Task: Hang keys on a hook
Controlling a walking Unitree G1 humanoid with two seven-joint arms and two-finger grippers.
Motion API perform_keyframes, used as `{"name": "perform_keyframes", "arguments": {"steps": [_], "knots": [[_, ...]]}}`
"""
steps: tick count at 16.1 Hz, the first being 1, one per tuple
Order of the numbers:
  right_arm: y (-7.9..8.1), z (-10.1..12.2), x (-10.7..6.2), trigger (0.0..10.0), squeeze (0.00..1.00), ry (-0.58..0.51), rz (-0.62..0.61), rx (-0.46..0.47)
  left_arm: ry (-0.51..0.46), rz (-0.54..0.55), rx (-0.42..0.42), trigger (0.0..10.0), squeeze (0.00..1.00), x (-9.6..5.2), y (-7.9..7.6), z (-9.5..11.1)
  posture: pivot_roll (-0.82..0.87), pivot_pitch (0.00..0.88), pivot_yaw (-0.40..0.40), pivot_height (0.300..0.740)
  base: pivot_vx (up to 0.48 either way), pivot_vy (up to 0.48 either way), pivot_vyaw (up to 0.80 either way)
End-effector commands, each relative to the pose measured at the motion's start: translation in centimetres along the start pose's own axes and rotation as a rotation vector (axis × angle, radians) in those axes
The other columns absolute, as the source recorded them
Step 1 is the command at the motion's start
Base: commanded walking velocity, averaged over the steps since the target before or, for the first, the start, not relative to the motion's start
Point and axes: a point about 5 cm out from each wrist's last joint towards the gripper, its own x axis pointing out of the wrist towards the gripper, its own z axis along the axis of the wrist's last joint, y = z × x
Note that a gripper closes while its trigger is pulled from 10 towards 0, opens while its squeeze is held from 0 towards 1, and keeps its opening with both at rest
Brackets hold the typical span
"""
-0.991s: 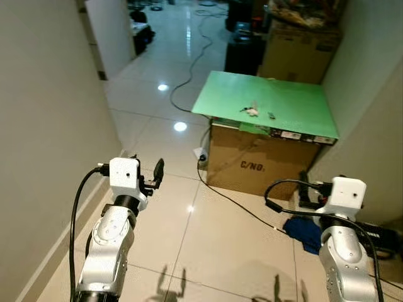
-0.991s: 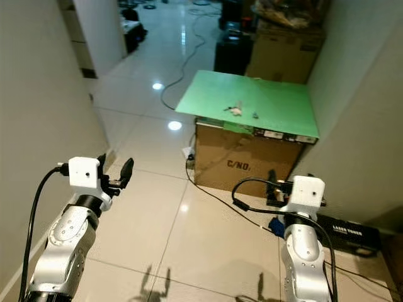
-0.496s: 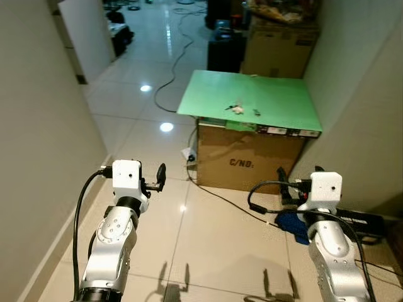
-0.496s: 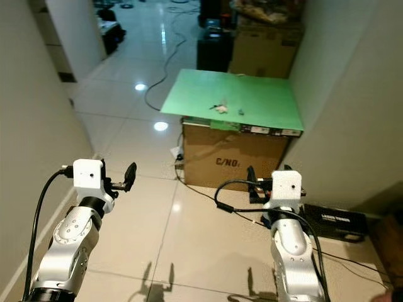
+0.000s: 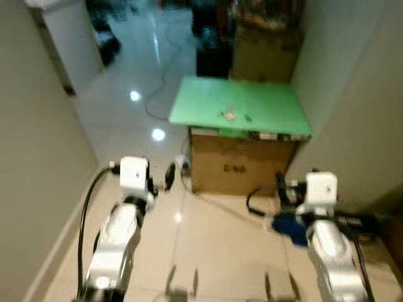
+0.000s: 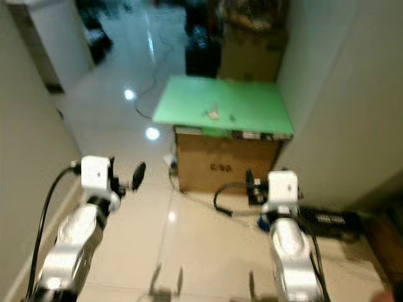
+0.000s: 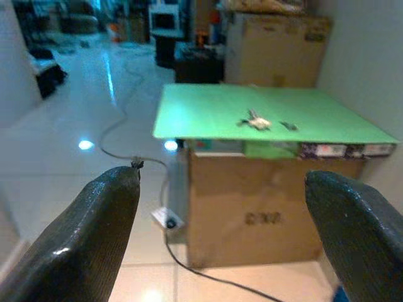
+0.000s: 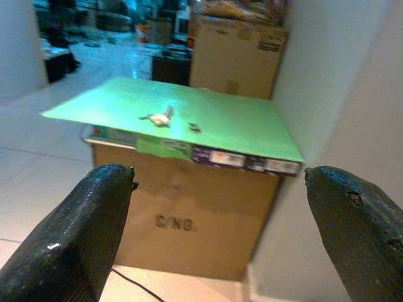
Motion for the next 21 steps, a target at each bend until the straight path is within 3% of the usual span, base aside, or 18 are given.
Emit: {"name": "perform_keyframes", "arguments": {"steps": [1, 5, 15, 21], "knots": [[-0.3, 0.1, 0.3, 10.0, 0.00, 0.001, -0.005, 0.007, -0.005, -0.005, -0.004, 10.0, 0.00, 0.5, -0.4, 0.3, 0.00, 0.000, 0.042, 0.740, 0.480, 0.000, 0.00], [-0.6, 0.4, 0.7, 10.0, 0.00, -0.009, -0.022, -0.040, -0.026, -0.022, 0.011, 10.0, 0.00, 1.0, -0.8, 0.8, -0.01, 0.000, 0.064, 0.740, 0.480, 0.000, 0.00], [-0.3, 0.7, 0.5, 10.0, 0.00, -0.018, -0.019, -0.033, -0.040, -0.135, 0.031, 10.0, 0.00, 1.6, -2.7, 0.9, -0.05, 0.000, 0.083, 0.740, 0.480, 0.000, 0.00], [-0.3, 0.7, 0.2, 10.0, 0.00, -0.013, -0.010, -0.028, -0.032, -0.151, 0.028, 10.0, 0.00, 1.5, -3.1, 0.7, -0.05, 0.000, 0.079, 0.740, 0.480, 0.000, -0.60]]}}
